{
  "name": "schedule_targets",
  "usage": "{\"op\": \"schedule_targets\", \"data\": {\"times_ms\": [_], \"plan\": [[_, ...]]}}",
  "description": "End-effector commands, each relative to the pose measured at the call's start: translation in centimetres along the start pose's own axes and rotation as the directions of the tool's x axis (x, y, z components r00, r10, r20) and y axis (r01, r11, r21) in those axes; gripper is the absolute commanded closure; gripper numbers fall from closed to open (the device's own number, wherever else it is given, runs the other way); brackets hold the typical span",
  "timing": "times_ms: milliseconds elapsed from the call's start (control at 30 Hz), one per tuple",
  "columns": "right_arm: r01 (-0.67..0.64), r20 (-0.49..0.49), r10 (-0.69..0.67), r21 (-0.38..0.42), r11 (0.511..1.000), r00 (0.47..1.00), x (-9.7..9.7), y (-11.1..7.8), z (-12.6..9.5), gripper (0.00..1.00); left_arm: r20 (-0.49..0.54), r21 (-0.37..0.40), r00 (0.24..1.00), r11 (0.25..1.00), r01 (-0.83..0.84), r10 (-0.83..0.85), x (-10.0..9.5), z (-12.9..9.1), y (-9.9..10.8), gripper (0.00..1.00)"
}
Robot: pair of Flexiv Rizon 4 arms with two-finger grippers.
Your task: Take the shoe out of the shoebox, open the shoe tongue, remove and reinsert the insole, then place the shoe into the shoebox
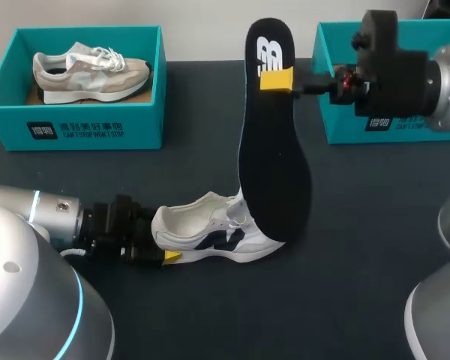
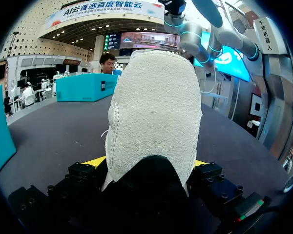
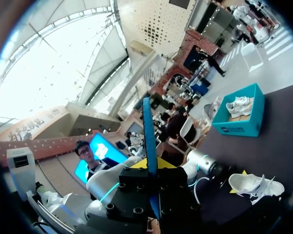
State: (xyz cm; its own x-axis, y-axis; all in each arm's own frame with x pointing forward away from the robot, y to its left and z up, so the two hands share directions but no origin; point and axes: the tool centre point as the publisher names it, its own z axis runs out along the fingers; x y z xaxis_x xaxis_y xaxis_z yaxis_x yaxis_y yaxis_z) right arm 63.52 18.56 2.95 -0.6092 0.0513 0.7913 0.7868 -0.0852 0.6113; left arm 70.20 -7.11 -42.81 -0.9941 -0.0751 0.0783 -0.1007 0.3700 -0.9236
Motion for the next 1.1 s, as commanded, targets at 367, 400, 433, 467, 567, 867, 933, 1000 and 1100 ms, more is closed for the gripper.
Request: {"op": "schedule_targets", "data": {"times_ms": [367,400,433,467,567,867,933,1000,1100], "plan": [[-0.012,-0.006,0.012,0.009,1.0,1.0,-0.18,-0.43,0.09,1.0,0.001,-0.003,1.0,1.0,0.0,0.0,-0.5,0.6,0.62,1.0],[-0.005,-0.001,0.005,0.007,1.0,1.0,-0.16,-0.43,0.1,1.0,0.001,-0.003,1.0,1.0,0.0,0.0,-0.5,0.6,0.62,1.0],[-0.005,-0.001,0.005,0.007,1.0,1.0,-0.16,-0.43,0.1,1.0,0.001,-0.003,1.0,1.0,0.0,0.0,-0.5,0.6,0.62,1.0],[-0.005,-0.001,0.005,0.007,1.0,1.0,-0.16,-0.43,0.1,1.0,0.001,-0.003,1.0,1.0,0.0,0.0,-0.5,0.6,0.62,1.0],[-0.005,-0.001,0.005,0.007,1.0,1.0,-0.16,-0.43,0.1,1.0,0.001,-0.003,1.0,1.0,0.0,0.0,-0.5,0.6,0.62,1.0],[-0.005,-0.001,0.005,0.007,1.0,1.0,-0.16,-0.43,0.1,1.0,0.001,-0.003,1.0,1.0,0.0,0.0,-0.5,0.6,0.62,1.0],[-0.005,-0.001,0.005,0.007,1.0,1.0,-0.16,-0.43,0.1,1.0,0.001,-0.003,1.0,1.0,0.0,0.0,-0.5,0.6,0.62,1.0],[-0.005,-0.001,0.005,0.007,1.0,1.0,-0.16,-0.43,0.1,1.0,0.001,-0.003,1.0,1.0,0.0,0.0,-0.5,0.6,0.62,1.0],[-0.005,-0.001,0.005,0.007,1.0,1.0,-0.16,-0.43,0.1,1.0,0.001,-0.003,1.0,1.0,0.0,0.0,-0.5,0.6,0.62,1.0]]}}
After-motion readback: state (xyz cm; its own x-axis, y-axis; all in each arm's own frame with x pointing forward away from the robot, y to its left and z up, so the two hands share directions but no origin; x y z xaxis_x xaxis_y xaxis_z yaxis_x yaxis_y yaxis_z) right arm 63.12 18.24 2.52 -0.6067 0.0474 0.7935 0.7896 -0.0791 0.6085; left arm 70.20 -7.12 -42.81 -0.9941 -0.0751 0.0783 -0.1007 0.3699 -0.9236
